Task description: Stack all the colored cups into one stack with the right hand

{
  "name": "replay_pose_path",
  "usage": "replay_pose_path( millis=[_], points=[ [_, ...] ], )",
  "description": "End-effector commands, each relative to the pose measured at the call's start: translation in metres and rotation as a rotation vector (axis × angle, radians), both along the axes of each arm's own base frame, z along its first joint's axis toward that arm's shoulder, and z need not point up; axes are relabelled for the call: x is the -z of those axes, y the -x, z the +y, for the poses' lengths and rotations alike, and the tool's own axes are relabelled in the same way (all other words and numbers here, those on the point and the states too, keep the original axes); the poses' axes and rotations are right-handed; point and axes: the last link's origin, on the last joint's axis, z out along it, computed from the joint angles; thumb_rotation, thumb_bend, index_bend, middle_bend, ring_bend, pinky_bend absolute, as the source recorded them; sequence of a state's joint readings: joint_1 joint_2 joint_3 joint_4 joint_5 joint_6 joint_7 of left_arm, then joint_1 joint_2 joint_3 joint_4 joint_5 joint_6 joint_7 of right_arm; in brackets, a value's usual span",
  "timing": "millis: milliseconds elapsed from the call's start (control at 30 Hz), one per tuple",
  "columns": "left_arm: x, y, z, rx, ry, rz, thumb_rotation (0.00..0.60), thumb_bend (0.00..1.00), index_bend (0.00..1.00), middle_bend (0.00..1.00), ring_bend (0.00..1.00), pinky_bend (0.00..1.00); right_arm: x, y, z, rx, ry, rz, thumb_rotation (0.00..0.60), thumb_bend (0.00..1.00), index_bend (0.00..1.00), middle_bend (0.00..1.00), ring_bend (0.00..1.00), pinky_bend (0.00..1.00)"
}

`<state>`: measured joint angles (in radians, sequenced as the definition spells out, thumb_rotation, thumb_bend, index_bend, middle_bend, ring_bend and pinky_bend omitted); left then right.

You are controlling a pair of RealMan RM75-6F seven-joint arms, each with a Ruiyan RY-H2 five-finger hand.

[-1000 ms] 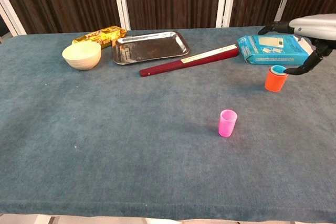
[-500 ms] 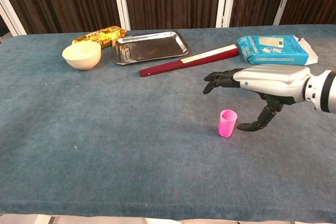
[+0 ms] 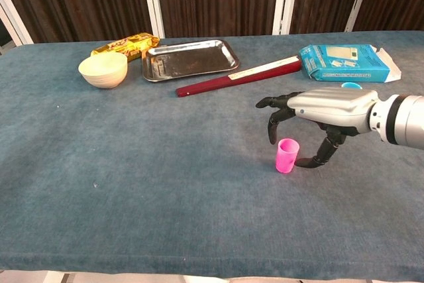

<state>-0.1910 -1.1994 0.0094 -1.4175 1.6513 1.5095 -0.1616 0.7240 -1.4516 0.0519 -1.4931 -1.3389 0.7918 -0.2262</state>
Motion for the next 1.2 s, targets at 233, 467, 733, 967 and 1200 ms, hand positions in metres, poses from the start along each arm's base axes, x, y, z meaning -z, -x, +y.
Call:
replay_pose_path(
  millis=[233, 467, 733, 967, 1200],
  points=[
    [-0.002, 0.0, 0.0, 0.001, -0.002, -0.008, 0.6, 0.47, 0.0, 0.0, 0.0, 0.13, 0.004, 0.0, 0.0, -0.004, 0.001, 0.01, 0.6, 0.41, 0.61, 0.02, 0.0, 0.0],
    [-0.004, 0.001, -0.001, 0.001, -0.008, -0.013, 0.6, 0.47, 0.0, 0.0, 0.0, 0.13, -0.002, -0.001, -0.003, -0.002, 0.034, -0.013, 0.6, 0.41, 0.63, 0.03, 0.0, 0.0],
    [-0.004, 0.002, -0.001, -0.004, -0.009, -0.005, 0.6, 0.47, 0.0, 0.0, 0.0, 0.13, -0.075, 0.002, -0.05, 0.108, 0.276, -0.156, 0.6, 0.41, 0.62, 0.03, 0.0, 0.0],
    [0.0, 0.001, 0.0, -0.011, -0.006, 0.002, 0.6, 0.47, 0.0, 0.0, 0.0, 0.13, -0.117, 0.042, -0.088, 0.26, 0.395, -0.076, 0.6, 0.41, 0.62, 0.03, 0.0, 0.0],
    [0.005, 0.001, 0.003, -0.019, 0.009, 0.013, 0.6, 0.47, 0.0, 0.0, 0.0, 0.13, -0.118, 0.064, -0.093, 0.313, 0.392, -0.034, 0.6, 0.41, 0.62, 0.03, 0.0, 0.0]
  ],
)
